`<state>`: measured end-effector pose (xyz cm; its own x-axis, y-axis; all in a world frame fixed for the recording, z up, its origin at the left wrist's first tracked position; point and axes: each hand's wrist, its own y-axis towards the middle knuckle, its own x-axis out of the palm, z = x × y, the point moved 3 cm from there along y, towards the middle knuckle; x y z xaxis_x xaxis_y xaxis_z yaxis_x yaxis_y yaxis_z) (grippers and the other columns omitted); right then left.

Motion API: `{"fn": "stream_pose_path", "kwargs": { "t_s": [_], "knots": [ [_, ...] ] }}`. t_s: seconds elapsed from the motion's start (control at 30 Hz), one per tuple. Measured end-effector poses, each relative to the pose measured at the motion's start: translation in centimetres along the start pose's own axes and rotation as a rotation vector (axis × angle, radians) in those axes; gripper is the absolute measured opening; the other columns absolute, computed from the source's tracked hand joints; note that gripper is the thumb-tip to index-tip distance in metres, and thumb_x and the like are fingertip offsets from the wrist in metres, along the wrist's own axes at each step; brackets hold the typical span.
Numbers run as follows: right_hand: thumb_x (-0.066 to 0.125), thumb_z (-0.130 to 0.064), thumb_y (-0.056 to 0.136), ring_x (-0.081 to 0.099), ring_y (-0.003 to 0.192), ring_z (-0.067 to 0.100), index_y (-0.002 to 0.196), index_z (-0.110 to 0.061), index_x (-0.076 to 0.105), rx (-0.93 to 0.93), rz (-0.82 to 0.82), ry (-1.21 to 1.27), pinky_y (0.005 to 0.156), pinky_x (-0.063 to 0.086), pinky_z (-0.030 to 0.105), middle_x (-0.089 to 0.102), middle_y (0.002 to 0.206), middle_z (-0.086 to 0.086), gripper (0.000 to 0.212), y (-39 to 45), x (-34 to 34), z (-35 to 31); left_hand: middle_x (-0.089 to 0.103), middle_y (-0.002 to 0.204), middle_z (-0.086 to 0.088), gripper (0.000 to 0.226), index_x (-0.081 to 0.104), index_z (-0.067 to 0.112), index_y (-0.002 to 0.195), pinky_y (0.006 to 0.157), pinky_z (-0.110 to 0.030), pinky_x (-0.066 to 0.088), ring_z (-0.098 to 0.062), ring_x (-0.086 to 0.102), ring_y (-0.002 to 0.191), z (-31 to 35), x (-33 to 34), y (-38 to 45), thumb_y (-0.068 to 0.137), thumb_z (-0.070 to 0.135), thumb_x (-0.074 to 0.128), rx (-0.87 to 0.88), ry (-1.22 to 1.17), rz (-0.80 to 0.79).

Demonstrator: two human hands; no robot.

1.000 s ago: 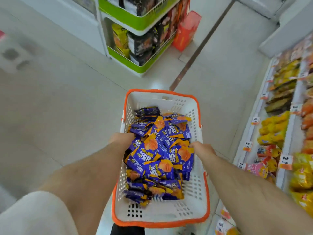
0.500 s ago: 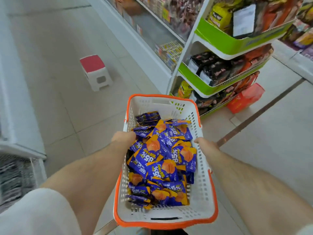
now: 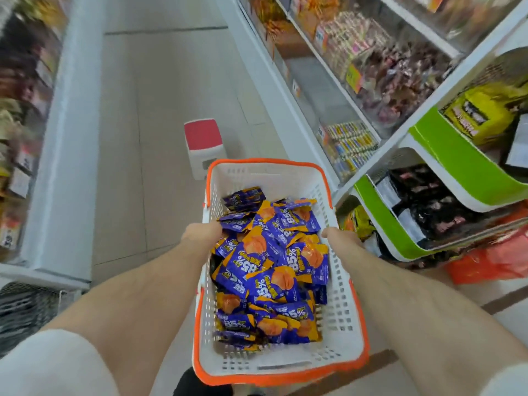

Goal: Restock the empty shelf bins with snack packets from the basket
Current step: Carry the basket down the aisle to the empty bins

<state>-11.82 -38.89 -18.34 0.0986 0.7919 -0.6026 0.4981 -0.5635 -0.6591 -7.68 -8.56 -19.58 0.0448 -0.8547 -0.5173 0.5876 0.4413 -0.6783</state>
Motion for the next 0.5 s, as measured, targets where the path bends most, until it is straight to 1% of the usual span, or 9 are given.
{"fn": "stream_pose_path", "kwargs": {
  "t_s": [0.07,0.13,0.17,0.2,0.27,0.33,0.4,0.43,0.5],
  "knots": [
    [0.063,-0.034,0.080,0.056,0.079,0.024,0.100,-0.009,0.050,-0.035,-0.003,0.003,0.094,0.052,0.046,0.052,0.082,0.005,0.035,2.4,0.0,-4.1,0.056,0.095,-0.012,0.026,0.052,0.002,0.102,0.075,-0.032,0.045,-0.028,0.052,0.087,3.3,0.5,2.1,0.086,0.020,0.063,-0.012,-0.023,-0.026],
    [0.063,-0.037,0.078,0.059,0.091,0.029,0.105,-0.008,0.050,-0.041,-0.003,0.003,0.094,0.052,0.047,0.058,0.097,0.009,0.041,5.1,0.2,-8.1,0.053,0.085,-0.010,0.021,0.049,0.002,0.097,0.069,-0.030,0.044,-0.025,0.051,0.076,6.8,1.1,4.6,0.087,0.015,0.062,-0.036,-0.071,-0.037],
    [0.063,-0.040,0.078,0.059,0.097,0.030,0.106,-0.008,0.049,-0.048,0.001,-0.013,0.095,0.051,0.047,0.059,0.105,0.011,0.045,6.3,0.3,-10.2,0.050,0.078,-0.008,0.020,0.046,0.001,0.095,0.068,-0.029,0.043,-0.023,0.048,0.068,8.7,1.3,5.9,0.087,0.013,0.061,-0.052,-0.101,-0.037],
    [0.063,-0.042,0.078,0.058,0.101,0.031,0.108,-0.008,0.049,-0.060,0.004,-0.019,0.095,0.051,0.047,0.057,0.111,0.012,0.048,7.9,0.5,-12.4,0.046,0.074,-0.007,0.019,0.045,0.001,0.094,0.069,-0.028,0.041,-0.022,0.046,0.066,10.5,1.6,7.4,0.088,0.011,0.060,-0.073,-0.128,-0.042],
    [0.064,-0.045,0.079,0.057,0.105,0.032,0.116,-0.006,0.051,-0.071,0.002,-0.034,0.096,0.050,0.048,0.057,0.117,0.013,0.056,10.6,1.0,-16.8,0.045,0.075,-0.006,0.018,0.044,0.003,0.096,0.073,-0.031,0.040,-0.025,0.047,0.077,14.1,2.2,11.1,0.089,0.011,0.058,-0.077,-0.186,-0.058],
    [0.064,-0.045,0.081,0.058,0.105,0.032,0.118,-0.004,0.051,-0.078,0.014,-0.057,0.096,0.050,0.049,0.057,0.120,0.014,0.057,12.9,1.5,-21.0,0.047,0.080,-0.004,0.015,0.047,0.006,0.096,0.075,-0.031,0.040,-0.026,0.046,0.087,17.6,3.1,14.5,0.092,0.017,0.057,-0.082,-0.205,-0.123],
    [0.063,-0.045,0.082,0.058,0.103,0.032,0.116,-0.004,0.051,-0.061,0.019,-0.045,0.095,0.050,0.048,0.057,0.118,0.014,0.055,15.3,1.9,-25.0,0.040,0.077,-0.004,0.018,0.045,0.003,0.085,0.077,-0.029,0.038,-0.024,0.042,0.089,21.2,3.7,17.8,0.095,0.016,0.051,-0.110,-0.187,-0.116],
    [0.064,-0.045,0.080,0.058,0.102,0.032,0.118,-0.004,0.051,-0.051,0.021,-0.023,0.094,0.050,0.048,0.057,0.116,0.013,0.057,16.1,2.0,-27.1,0.037,0.075,-0.004,0.017,0.044,0.002,0.085,0.077,-0.028,0.035,-0.023,0.039,0.088,23.1,3.9,19.3,0.096,0.014,0.048,-0.114,-0.165,-0.099],
    [0.066,-0.047,0.076,0.058,0.105,0.032,0.129,-0.008,0.050,-0.042,-0.001,0.024,0.092,0.050,0.046,0.056,0.116,0.010,0.068,18.2,2.3,-30.8,0.037,0.075,-0.004,0.012,0.045,0.003,0.088,0.073,-0.028,0.035,-0.023,0.038,0.087,26.5,4.4,22.0,0.096,0.012,0.047,-0.121,-0.157,-0.068]
  ]
}}
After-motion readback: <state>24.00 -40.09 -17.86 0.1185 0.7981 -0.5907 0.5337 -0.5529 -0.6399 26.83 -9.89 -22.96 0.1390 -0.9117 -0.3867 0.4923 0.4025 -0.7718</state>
